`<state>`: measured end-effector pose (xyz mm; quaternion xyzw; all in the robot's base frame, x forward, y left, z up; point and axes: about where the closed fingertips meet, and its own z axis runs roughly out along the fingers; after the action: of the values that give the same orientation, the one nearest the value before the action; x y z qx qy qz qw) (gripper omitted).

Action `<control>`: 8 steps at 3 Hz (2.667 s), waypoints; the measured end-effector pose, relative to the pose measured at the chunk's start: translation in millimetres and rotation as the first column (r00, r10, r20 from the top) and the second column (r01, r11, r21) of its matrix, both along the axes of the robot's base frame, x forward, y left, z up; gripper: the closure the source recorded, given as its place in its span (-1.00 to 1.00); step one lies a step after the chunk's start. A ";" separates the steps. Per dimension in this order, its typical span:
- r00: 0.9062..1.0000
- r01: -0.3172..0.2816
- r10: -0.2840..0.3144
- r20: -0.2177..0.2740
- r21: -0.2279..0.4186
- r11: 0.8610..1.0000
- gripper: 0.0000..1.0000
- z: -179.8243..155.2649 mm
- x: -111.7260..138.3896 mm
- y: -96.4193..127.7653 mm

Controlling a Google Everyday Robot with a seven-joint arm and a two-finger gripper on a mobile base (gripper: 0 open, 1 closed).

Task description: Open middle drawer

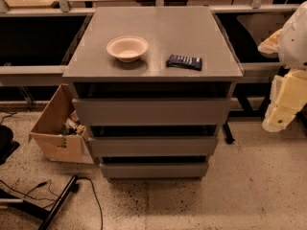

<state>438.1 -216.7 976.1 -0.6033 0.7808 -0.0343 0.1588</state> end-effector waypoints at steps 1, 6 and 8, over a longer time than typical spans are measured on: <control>1.000 0.000 0.000 0.000 0.000 1.000 -1.00 0.0 0.0 0.0; 0.980 -0.191 0.183 -0.076 -0.120 0.974 -1.00 -305.6 2.1 123.7; 0.975 -0.215 0.205 -0.089 -0.135 0.967 -1.00 -354.3 28.9 134.2</control>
Offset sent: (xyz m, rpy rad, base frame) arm -0.0084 0.0819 -0.1366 0.1025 0.0652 0.1785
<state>467.0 -82.5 621.8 -0.6934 0.7133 -0.0511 0.0884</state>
